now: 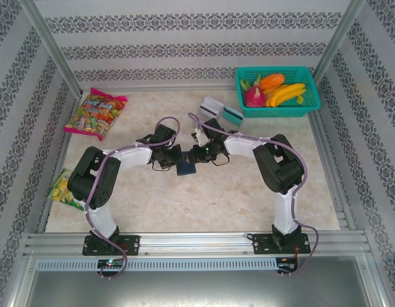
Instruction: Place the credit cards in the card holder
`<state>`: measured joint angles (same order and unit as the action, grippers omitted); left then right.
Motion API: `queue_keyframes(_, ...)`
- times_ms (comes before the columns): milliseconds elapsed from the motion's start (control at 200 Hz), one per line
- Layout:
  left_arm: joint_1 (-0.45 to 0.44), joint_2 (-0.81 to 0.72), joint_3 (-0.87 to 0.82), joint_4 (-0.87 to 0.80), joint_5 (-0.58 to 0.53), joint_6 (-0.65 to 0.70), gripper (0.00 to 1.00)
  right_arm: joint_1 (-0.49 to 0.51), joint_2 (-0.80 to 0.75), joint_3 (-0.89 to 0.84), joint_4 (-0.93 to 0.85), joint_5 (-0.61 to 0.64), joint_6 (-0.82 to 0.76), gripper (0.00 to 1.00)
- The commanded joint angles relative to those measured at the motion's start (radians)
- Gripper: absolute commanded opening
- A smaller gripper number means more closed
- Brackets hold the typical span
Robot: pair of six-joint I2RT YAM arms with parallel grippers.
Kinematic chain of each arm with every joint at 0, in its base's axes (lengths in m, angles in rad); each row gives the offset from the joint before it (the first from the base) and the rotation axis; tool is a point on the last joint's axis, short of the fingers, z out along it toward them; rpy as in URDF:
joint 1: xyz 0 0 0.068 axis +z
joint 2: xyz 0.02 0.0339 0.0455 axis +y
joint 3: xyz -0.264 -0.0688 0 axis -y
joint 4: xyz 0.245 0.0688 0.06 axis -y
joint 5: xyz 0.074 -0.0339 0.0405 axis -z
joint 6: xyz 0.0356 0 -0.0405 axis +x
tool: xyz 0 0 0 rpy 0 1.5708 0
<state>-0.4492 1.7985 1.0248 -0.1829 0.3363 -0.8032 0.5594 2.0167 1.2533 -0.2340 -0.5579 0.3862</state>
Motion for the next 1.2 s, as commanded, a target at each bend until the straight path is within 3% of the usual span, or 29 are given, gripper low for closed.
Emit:
queue_keyframes(0,0.009,0.038,-0.018,-0.009,-0.015,-0.019,0.00,0.016,0.030,-0.058,-0.142,0.043,-0.069,0.19)
queue_keyframes(385,0.009,0.045,-0.004,-0.025,-0.025,-0.010,0.00,0.010,0.065,0.071,-0.326,0.057,-0.301,0.20)
queue_keyframes(555,0.008,0.054,-0.006,-0.014,-0.017,-0.014,0.00,0.016,0.073,0.099,-0.364,0.037,-0.334,0.20)
queue_keyframes(914,0.007,0.054,-0.006,-0.009,-0.004,-0.014,0.00,0.015,0.126,0.134,-0.211,-0.110,-0.185,0.20)
queue_keyframes(1194,0.009,0.051,-0.030,0.006,-0.005,-0.022,0.00,-0.034,0.077,0.092,-0.128,-0.133,-0.031,0.20)
